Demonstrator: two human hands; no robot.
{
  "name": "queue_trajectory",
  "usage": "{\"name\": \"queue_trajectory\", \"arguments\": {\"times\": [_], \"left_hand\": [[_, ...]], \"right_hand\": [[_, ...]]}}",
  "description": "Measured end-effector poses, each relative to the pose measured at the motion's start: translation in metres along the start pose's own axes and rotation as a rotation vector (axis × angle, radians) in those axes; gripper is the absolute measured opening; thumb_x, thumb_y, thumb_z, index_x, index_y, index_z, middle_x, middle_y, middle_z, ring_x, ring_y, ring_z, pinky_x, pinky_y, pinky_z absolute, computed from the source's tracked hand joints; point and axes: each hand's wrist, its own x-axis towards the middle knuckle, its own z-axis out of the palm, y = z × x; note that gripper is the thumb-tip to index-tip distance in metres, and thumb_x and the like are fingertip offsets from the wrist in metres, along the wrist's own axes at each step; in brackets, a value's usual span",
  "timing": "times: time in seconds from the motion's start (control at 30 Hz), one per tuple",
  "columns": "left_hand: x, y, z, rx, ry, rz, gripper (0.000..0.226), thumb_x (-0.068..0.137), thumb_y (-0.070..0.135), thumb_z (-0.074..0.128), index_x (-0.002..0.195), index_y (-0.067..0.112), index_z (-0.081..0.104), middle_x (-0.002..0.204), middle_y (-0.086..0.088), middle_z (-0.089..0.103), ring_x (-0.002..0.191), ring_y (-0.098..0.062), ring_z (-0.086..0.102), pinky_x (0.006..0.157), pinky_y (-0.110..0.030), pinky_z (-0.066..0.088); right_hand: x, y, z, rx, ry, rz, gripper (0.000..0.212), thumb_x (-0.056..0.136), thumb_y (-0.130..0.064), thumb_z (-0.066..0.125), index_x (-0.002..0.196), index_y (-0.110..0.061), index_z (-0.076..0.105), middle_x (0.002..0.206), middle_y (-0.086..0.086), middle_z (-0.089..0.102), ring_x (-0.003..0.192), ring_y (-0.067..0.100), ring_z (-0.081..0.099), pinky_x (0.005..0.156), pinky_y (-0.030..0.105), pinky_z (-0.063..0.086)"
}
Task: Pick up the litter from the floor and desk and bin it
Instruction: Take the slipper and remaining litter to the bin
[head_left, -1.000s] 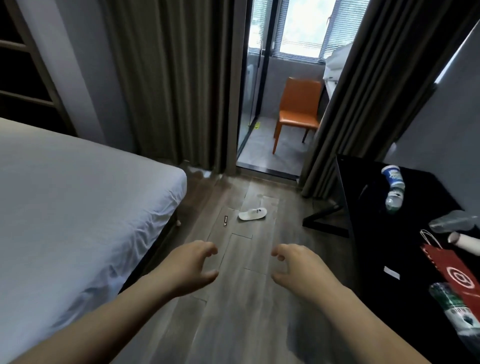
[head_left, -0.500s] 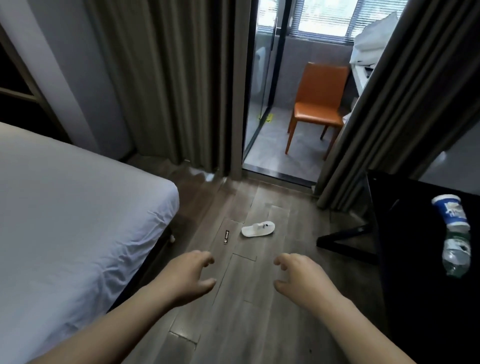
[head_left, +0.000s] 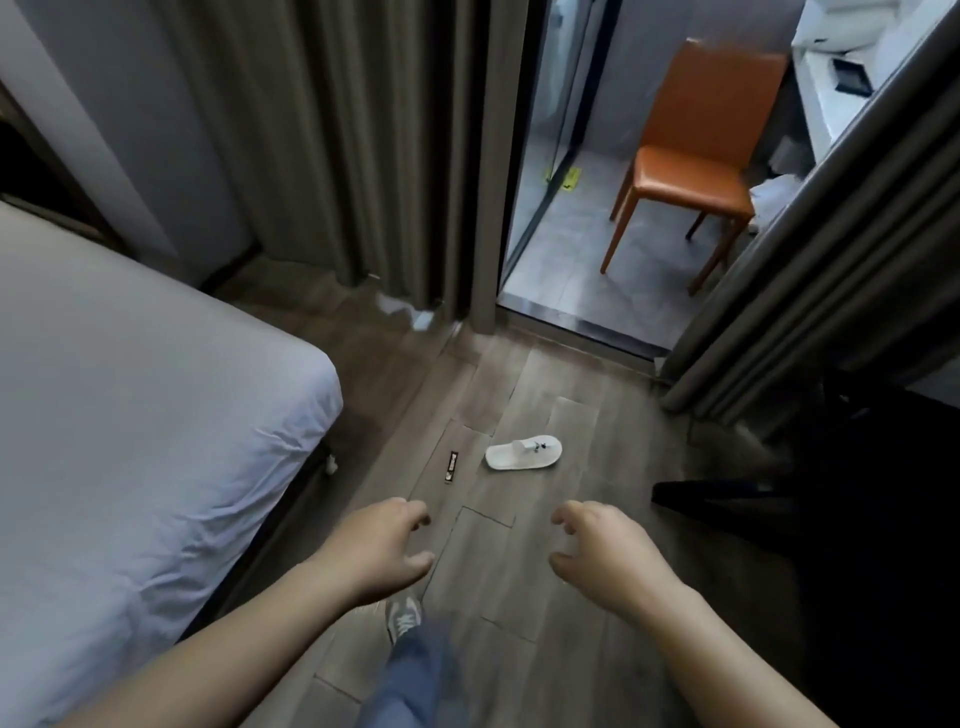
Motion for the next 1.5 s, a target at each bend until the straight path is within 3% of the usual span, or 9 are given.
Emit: {"name": "queue_trajectory", "arguments": {"times": [0.33,0.47,0.67,1.13,1.33,1.5], "left_hand": [[0.179,-0.074,0.004,0.021,-0.137,-0.032,0.044,0.086,0.039,0.054,0.125,0.019,0.054,0.124,-0.005,0.058,0.115,-0.023,0.055,0.092,-0.03,0.043],[0.236,-0.104,0.033,-0.007,-0.163,-0.12,0.04,0.087,0.04,0.054,0.121,0.019,0.055,0.121,-0.005,0.059,0.11,-0.024,0.057,0.087,-0.03,0.045],[0.32,-0.145,0.113,-0.007,-0.208,-0.19,0.044,0.088,0.037,0.054,0.126,0.015,0.052,0.127,-0.006,0.056,0.115,-0.025,0.054,0.092,-0.031,0.045],[0.524,-0.307,0.37,-0.007,-0.066,-0.295,0.038,0.086,0.038,0.053,0.119,0.019,0.056,0.122,-0.007,0.058,0.113,-0.027,0.055,0.087,-0.029,0.043],[0.588,-0.39,0.437,0.093,0.069,-0.28,0.043,0.086,0.038,0.055,0.124,0.018,0.054,0.126,-0.006,0.057,0.117,-0.025,0.053,0.09,-0.029,0.043],[0.589,-0.428,0.449,0.047,0.134,-0.349,0.041,0.087,0.037,0.056,0.123,0.017,0.055,0.125,-0.004,0.058,0.115,-0.022,0.054,0.089,-0.027,0.043]], "right_hand": [[0.191,0.003,0.017,-0.021,-0.105,0.044,0.042,0.086,-0.032,0.057,0.127,-0.022,0.053,0.122,-0.001,0.059,0.115,0.018,0.054,0.089,0.029,0.044],[0.255,0.016,0.046,-0.043,-0.167,0.042,0.041,0.085,-0.032,0.058,0.124,-0.021,0.055,0.119,0.0,0.062,0.112,0.02,0.056,0.087,0.029,0.046],[0.363,0.05,0.114,-0.064,-0.161,-0.044,0.044,0.088,-0.04,0.059,0.127,-0.022,0.053,0.122,0.0,0.06,0.114,0.02,0.055,0.088,0.029,0.044],[0.617,0.108,0.385,-0.212,-0.182,-0.309,0.039,0.087,-0.035,0.059,0.122,-0.018,0.057,0.118,0.004,0.061,0.111,0.025,0.058,0.085,0.033,0.049],[0.715,0.1,0.481,-0.319,-0.135,-0.445,0.034,0.088,-0.029,0.056,0.118,-0.015,0.057,0.115,0.007,0.06,0.106,0.028,0.059,0.084,0.035,0.05],[0.739,0.094,0.501,-0.32,-0.156,-0.509,0.045,0.089,-0.036,0.058,0.13,-0.021,0.052,0.123,0.006,0.058,0.112,0.026,0.056,0.089,0.033,0.048]]}}
